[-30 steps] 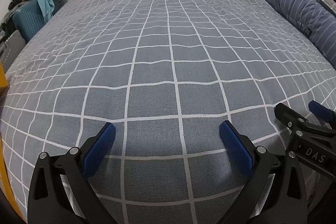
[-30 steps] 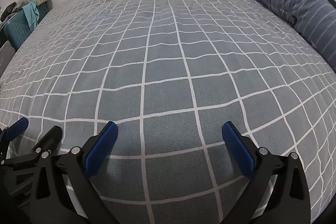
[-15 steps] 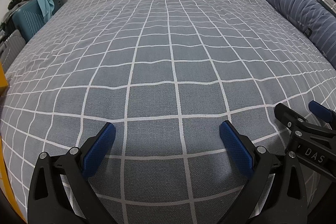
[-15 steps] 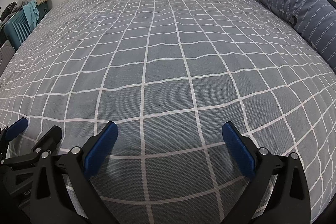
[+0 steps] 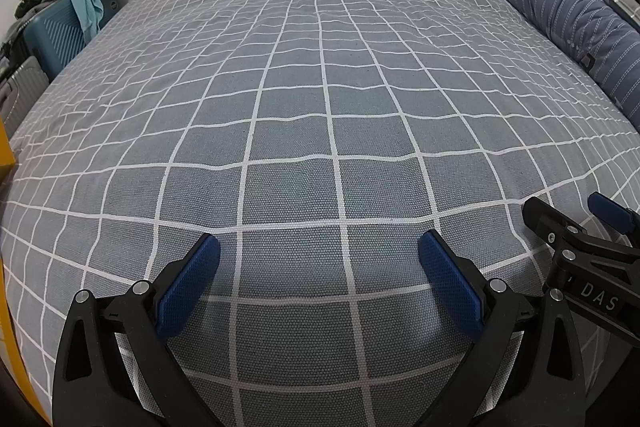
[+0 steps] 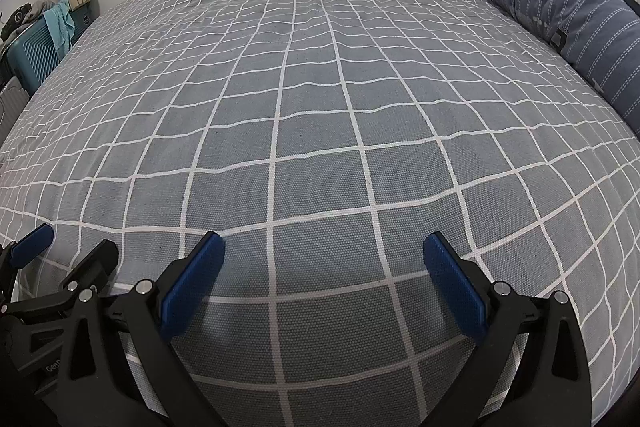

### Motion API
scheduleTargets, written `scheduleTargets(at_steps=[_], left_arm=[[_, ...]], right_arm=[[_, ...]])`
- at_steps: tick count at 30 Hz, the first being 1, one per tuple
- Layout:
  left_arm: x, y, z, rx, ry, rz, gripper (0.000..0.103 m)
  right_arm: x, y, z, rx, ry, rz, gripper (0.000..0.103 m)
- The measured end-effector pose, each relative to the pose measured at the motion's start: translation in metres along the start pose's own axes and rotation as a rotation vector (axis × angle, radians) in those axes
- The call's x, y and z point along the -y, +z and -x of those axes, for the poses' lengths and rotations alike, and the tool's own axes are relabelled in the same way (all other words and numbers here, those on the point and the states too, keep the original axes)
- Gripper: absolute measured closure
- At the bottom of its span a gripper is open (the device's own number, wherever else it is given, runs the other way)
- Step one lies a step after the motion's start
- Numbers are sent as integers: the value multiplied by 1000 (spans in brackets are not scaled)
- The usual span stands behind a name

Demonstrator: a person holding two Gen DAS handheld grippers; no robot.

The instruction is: Organize jewelry

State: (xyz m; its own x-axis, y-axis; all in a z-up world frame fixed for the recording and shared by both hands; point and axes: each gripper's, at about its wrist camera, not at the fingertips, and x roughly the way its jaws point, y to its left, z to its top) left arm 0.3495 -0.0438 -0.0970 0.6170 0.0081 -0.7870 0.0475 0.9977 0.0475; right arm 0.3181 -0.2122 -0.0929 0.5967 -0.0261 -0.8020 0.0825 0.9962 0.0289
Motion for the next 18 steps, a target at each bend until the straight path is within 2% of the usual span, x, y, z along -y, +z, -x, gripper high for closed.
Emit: scheduleTargets(at_steps=[18], left_arm=[[0, -1, -1, 4, 0, 0, 5]], right_arm=[[-1, -2, 0, 4, 0, -1, 7]])
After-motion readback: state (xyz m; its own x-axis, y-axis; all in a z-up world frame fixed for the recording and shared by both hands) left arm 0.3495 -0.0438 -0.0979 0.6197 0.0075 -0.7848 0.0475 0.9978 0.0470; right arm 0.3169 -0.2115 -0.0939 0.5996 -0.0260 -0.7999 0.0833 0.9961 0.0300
